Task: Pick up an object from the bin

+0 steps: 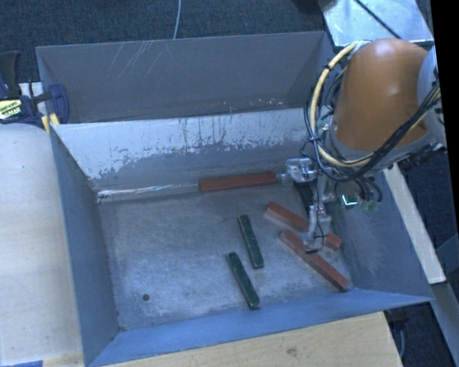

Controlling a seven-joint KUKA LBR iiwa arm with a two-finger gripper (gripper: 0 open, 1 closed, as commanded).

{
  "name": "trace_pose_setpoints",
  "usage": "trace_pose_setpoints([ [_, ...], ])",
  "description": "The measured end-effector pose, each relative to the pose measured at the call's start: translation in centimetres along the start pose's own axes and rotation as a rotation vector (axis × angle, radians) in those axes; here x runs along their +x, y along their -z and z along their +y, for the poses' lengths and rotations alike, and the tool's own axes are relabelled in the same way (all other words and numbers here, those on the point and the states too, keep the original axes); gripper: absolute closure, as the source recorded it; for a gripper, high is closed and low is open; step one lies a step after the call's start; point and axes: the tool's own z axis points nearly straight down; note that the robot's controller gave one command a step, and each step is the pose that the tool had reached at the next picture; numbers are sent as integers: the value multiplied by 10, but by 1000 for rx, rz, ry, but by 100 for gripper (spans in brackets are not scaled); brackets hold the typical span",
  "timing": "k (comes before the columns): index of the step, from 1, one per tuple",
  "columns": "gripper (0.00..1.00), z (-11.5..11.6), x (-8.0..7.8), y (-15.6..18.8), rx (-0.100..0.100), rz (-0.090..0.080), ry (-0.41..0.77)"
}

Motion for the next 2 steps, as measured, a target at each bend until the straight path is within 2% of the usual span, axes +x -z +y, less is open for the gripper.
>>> trace_pose_setpoints([
  [1,0,-3,-6,-11,1,-20,7],
  [2,0,-14,-6,-73,0,-1,14],
])
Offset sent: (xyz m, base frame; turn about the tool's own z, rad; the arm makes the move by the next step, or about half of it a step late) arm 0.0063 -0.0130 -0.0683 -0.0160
